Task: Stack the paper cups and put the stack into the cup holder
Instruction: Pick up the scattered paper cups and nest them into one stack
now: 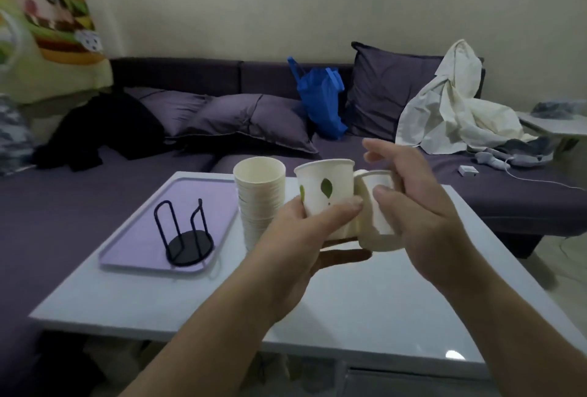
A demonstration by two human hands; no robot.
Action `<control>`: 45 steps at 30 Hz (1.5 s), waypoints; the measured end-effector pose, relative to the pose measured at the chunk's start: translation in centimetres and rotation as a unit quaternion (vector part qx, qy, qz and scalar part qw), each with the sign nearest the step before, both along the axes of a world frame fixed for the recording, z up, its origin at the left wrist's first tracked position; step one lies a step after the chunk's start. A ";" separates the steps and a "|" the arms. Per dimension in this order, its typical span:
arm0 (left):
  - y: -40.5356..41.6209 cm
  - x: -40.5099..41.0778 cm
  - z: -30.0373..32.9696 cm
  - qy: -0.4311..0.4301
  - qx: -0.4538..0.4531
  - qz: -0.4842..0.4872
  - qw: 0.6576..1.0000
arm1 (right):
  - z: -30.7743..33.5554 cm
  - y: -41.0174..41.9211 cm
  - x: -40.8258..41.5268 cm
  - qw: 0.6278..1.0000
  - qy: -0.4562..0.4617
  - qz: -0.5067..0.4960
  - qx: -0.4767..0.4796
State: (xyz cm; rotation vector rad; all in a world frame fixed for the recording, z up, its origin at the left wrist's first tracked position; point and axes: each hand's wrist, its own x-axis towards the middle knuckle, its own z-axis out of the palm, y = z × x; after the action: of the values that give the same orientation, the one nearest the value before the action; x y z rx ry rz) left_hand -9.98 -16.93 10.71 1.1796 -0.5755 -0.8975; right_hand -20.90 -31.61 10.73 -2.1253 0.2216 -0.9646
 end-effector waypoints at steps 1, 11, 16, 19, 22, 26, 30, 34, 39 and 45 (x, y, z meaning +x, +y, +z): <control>0.4 0.2 0.6 -0.017 -0.014 0.011 1.000 | 0.4 0.6 0.6 1.000 -0.018 -0.019 -0.011; 3.1 5.0 4.5 -0.249 -0.074 0.178 0.949 | 2.5 2.6 4.7 0.986 -0.139 -0.077 0.051; 3.4 8.6 2.8 -0.304 -0.050 0.218 0.926 | 0.8 2.5 5.6 0.983 -0.141 -0.107 0.053; 3.2 9.1 1.4 -0.328 0.003 0.217 0.919 | 0.3 2.4 5.7 0.982 -0.136 -0.119 0.049; 3.1 9.2 0.5 -0.350 0.046 0.222 0.909 | 0.4 2.3 5.9 0.981 -0.144 -0.119 0.043; 3.1 9.4 -0.2 -0.350 0.078 0.227 0.906 | 1.7 2.4 6.4 0.980 -0.166 -0.110 0.019; 3.3 9.4 -0.5 -0.355 0.087 0.223 0.904 | 4.1 3.5 7.4 0.976 -0.187 -0.096 -0.048; 3.4 9.5 -1.0 -0.360 0.088 0.223 0.902 | 5.0 4.6 9.8 0.976 -0.180 -0.061 -0.107; 3.5 9.5 -1.0 -0.346 0.080 0.225 0.907 | 3.1 4.5 12.4 0.977 -0.067 -0.023 -0.202; 3.6 9.9 -1.3 -0.343 0.067 0.217 0.911 | 1.1 4.3 11.5 0.984 0.061 0.028 -0.166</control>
State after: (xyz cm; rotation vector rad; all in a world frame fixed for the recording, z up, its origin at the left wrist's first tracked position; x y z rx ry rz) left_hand -0.08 -13.36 9.40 1.6781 -0.7730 -0.1169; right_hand -9.36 -27.28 11.86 -2.4862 0.0620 -0.8861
